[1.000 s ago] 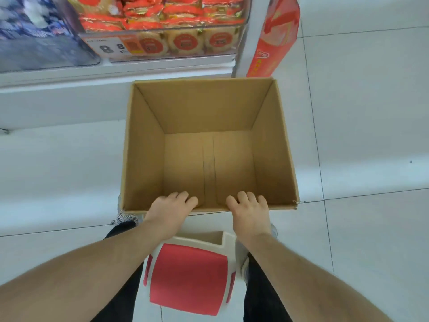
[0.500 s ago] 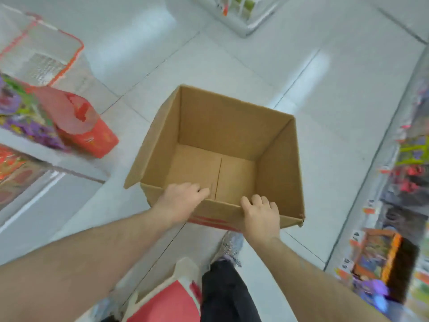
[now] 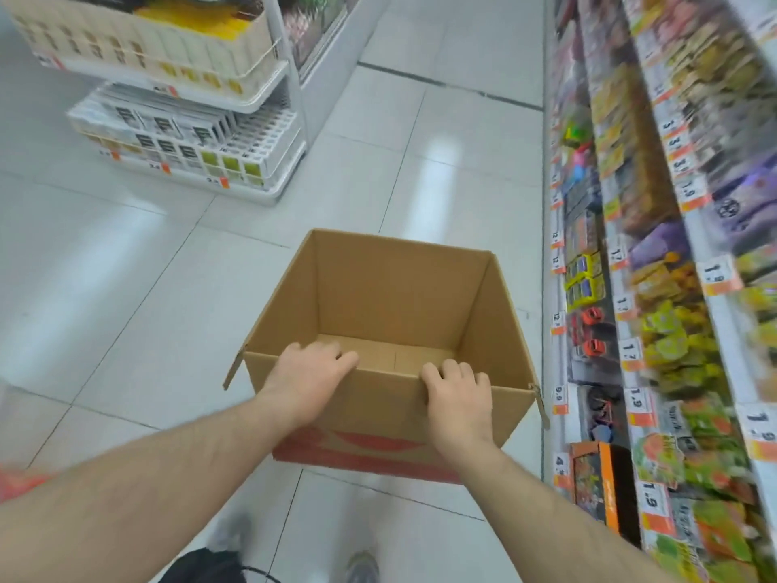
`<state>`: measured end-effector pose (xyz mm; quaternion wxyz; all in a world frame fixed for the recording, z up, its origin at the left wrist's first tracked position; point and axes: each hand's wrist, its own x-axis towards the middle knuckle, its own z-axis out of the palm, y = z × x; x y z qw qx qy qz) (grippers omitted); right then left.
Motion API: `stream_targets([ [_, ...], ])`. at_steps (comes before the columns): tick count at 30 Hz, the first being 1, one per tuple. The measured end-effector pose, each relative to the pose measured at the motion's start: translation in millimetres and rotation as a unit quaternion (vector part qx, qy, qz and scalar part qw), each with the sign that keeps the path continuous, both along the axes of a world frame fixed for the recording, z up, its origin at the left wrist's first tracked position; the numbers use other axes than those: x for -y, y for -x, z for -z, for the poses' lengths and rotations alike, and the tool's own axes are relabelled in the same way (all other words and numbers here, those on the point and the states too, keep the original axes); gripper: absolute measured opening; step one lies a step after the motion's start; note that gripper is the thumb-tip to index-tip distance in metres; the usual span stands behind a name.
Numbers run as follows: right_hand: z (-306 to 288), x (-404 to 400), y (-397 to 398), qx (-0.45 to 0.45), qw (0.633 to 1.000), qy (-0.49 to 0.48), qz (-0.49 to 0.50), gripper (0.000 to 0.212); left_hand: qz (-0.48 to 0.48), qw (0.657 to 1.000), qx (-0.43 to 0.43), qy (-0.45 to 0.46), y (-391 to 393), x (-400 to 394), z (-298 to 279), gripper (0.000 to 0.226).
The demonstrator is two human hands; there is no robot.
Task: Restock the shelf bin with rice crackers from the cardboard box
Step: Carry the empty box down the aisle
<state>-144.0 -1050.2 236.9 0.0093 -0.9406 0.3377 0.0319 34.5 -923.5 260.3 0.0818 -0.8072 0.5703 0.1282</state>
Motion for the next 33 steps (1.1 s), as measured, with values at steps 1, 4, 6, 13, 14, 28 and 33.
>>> stream_targets([
  [1,-4.1,18.8,-9.7,0.000,1.000,0.008,0.005,0.051,0.003,1.000,0.003,0.007,-11.5,21.0,-5.2,0.043],
  [4,-15.4,76.6,-45.5,-0.008,0.999,0.034,0.019,0.050,0.016,0.999,0.001,0.029,-52.8,84.6,-10.0,0.039],
  [6,-21.9,117.3,-76.7,-0.019,0.998,0.044,0.036,0.048,0.032,0.998,-0.007,0.053,-86.3,128.1,-9.1,0.035],
  [13,-54.5,252.9,-170.8,-0.013,0.995,0.048,0.088,0.065,0.079,0.993,-0.034,0.087,-194.9,281.8,-33.1,0.038],
  [14,-59.2,273.8,-182.7,-0.010,0.994,0.049,0.097,0.068,0.086,0.992,-0.034,0.089,-208.2,305.9,-37.4,0.038],
  [28,-42.2,646.8,-325.1,-0.019,0.994,0.019,0.103,0.061,0.073,0.996,-0.020,0.042,-344.2,677.9,-40.9,0.036],
  [33,-63.2,794.9,-392.5,-0.027,0.997,-0.003,0.078,0.051,0.032,0.998,-0.024,0.050,-402.7,813.9,-66.2,0.035],
])
